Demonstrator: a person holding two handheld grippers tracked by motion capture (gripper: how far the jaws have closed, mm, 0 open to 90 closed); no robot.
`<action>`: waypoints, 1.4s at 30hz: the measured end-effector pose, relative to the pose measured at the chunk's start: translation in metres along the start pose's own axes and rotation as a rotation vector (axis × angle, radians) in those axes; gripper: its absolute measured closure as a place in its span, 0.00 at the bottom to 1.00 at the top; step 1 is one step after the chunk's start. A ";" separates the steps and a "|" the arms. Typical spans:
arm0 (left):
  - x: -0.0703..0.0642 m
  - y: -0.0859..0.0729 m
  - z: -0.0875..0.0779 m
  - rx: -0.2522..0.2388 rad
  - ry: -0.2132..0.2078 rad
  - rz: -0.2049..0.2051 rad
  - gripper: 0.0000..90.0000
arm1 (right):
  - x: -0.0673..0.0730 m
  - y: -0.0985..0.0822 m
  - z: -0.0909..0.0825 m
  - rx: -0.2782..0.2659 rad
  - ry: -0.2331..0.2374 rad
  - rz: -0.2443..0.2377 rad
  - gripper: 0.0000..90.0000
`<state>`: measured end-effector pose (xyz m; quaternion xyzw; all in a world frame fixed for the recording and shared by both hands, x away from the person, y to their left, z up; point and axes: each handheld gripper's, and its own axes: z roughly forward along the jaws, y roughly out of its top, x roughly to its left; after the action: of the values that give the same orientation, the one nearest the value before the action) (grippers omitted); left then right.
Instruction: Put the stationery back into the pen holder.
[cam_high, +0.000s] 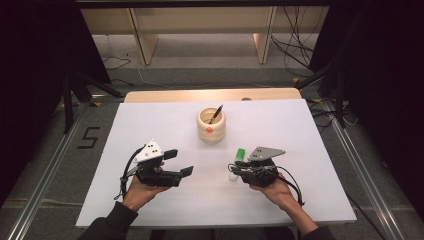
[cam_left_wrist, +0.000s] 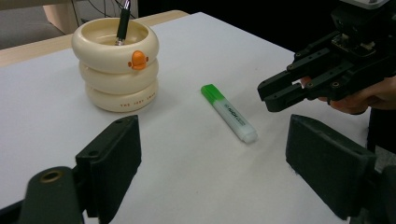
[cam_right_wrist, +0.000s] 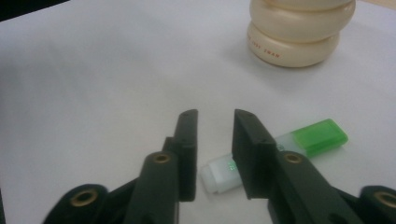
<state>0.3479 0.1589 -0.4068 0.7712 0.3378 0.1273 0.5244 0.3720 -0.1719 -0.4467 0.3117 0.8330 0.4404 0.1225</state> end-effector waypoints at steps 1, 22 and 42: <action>0.000 -0.001 -0.001 0.000 0.003 0.001 0.20 | 0.000 0.000 0.001 0.003 0.000 -0.001 0.88; -0.002 -0.006 -0.005 -0.039 0.028 0.025 0.20 | 0.005 -0.004 0.049 0.162 -0.021 -0.050 1.00; -0.001 -0.008 -0.004 -0.024 0.039 0.026 0.20 | 0.005 -0.009 0.037 0.233 -0.047 -0.111 1.00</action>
<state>0.3416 0.1629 -0.4116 0.7667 0.3362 0.1530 0.5251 0.3816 -0.1483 -0.4750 0.2878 0.8913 0.3258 0.1291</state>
